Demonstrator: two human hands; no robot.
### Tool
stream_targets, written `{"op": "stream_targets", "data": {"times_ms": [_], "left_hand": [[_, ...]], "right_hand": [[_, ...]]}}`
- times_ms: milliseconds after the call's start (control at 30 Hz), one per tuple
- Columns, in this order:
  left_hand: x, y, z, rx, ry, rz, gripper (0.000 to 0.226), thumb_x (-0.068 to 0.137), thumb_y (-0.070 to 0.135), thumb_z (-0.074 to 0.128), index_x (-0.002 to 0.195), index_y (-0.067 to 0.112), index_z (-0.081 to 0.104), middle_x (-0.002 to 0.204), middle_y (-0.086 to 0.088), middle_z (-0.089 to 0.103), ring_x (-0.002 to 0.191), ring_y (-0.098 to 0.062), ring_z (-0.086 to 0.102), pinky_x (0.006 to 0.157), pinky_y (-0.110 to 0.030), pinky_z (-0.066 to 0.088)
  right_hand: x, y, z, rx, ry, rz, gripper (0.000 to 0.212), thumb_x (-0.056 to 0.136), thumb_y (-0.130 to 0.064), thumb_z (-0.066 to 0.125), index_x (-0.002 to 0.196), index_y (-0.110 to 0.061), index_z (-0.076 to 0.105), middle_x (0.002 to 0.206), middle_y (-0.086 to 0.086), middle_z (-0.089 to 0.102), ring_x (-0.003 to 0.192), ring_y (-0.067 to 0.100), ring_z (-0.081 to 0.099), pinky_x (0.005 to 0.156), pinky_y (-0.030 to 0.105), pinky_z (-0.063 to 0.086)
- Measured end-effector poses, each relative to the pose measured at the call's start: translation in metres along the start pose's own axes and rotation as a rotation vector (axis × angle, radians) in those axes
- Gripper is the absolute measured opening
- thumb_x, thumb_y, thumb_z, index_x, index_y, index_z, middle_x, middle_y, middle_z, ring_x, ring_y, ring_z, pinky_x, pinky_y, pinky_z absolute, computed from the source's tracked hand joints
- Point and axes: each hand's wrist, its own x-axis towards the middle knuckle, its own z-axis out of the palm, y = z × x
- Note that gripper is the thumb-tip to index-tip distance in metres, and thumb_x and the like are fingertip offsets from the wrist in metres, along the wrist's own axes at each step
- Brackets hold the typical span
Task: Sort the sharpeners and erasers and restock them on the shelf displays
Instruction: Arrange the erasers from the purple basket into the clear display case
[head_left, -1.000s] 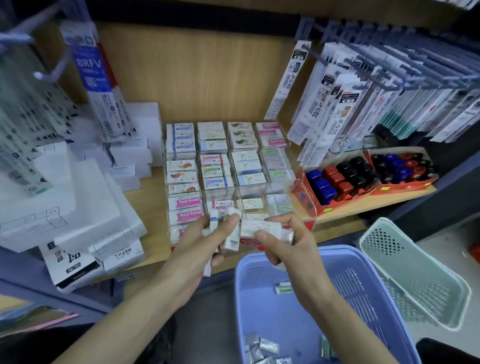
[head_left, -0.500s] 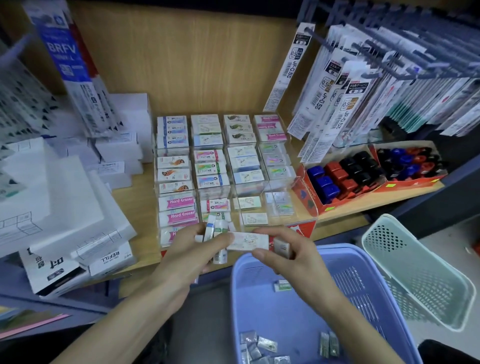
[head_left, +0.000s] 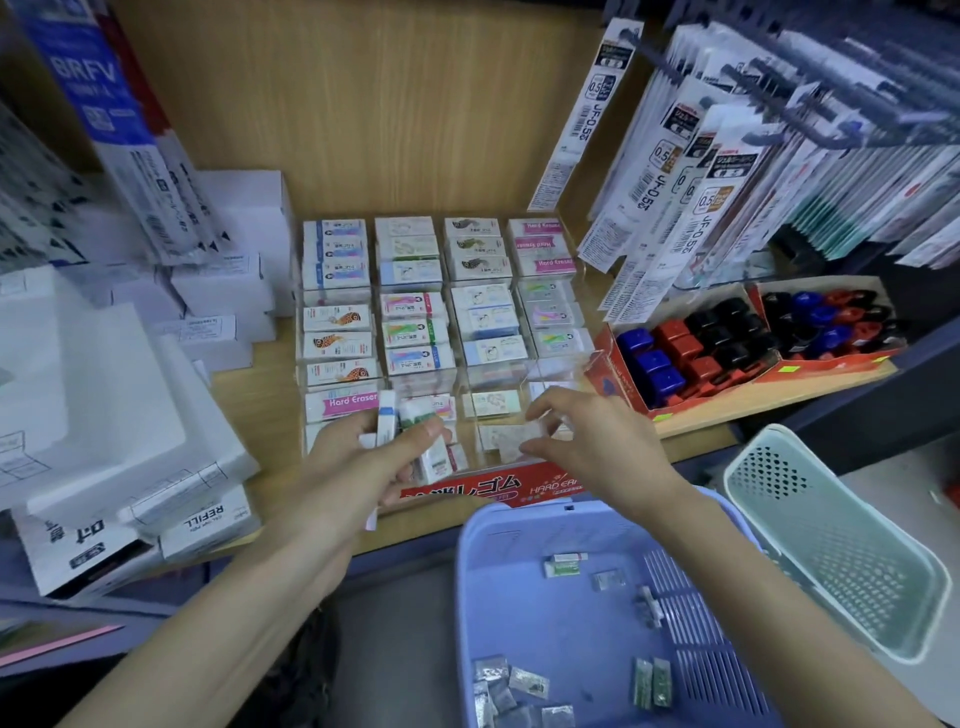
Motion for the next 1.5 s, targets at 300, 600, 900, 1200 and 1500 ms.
{"op": "stream_targets", "data": {"times_ms": [300, 600, 900, 1200, 1500], "left_hand": [[0.001, 0.006, 0.004, -0.012, -0.024, 0.000, 0.020, 0.077, 0.026, 0.074, 0.088, 0.010, 0.068, 0.062, -0.003, 0.052, 0.053, -0.012, 0.040, 0.047, -0.023, 0.030], [0.000, 0.008, 0.001, -0.014, -0.025, 0.014, 0.015, 0.080, 0.024, 0.073, 0.091, 0.017, 0.068, 0.075, -0.008, 0.057, 0.054, -0.009, 0.045, 0.047, -0.021, 0.032], [-0.002, 0.008, 0.005, -0.019, -0.032, 0.017, 0.009, 0.082, 0.023, 0.071, 0.088, 0.017, 0.068, 0.052, 0.005, 0.052, 0.057, -0.012, 0.044, 0.050, -0.023, 0.031], [0.002, 0.004, 0.005, 0.000, -0.046, -0.034, 0.021, 0.081, 0.024, 0.072, 0.097, 0.012, 0.067, 0.057, 0.003, 0.056, 0.056, -0.012, 0.045, 0.047, -0.022, 0.033], [-0.003, 0.010, 0.004, -0.069, -0.021, -0.056, 0.018, 0.083, 0.030, 0.069, 0.093, 0.016, 0.067, 0.084, -0.014, 0.070, 0.063, -0.015, 0.050, 0.042, -0.018, 0.032]], "right_hand": [[0.009, -0.015, -0.005, -0.102, -0.030, 0.062, 0.037, 0.076, -0.054, 0.069, 0.097, -0.024, 0.070, 0.104, -0.003, 0.067, 0.096, 0.017, 0.058, 0.067, 0.027, 0.039], [0.008, -0.017, 0.007, -0.251, 0.016, -0.029, 0.030, 0.085, -0.041, 0.065, 0.109, -0.025, 0.057, 0.103, -0.003, 0.066, 0.099, 0.019, 0.058, 0.066, 0.027, 0.037], [0.009, -0.012, 0.007, -0.191, -0.029, -0.005, 0.031, 0.079, -0.051, 0.067, 0.098, -0.027, 0.060, 0.090, -0.010, 0.062, 0.094, 0.015, 0.055, 0.063, 0.027, 0.038], [0.020, -0.018, -0.007, -0.175, -0.189, -0.106, 0.038, 0.090, -0.030, 0.059, 0.128, -0.028, 0.053, 0.129, -0.001, 0.051, 0.107, 0.020, 0.056, 0.090, 0.036, 0.043], [-0.024, -0.028, -0.011, 1.072, -0.103, 0.007, 0.024, 0.080, -0.004, 0.069, 0.098, -0.013, 0.057, 0.074, 0.002, 0.071, 0.074, 0.018, 0.070, 0.063, 0.023, 0.053]]}}
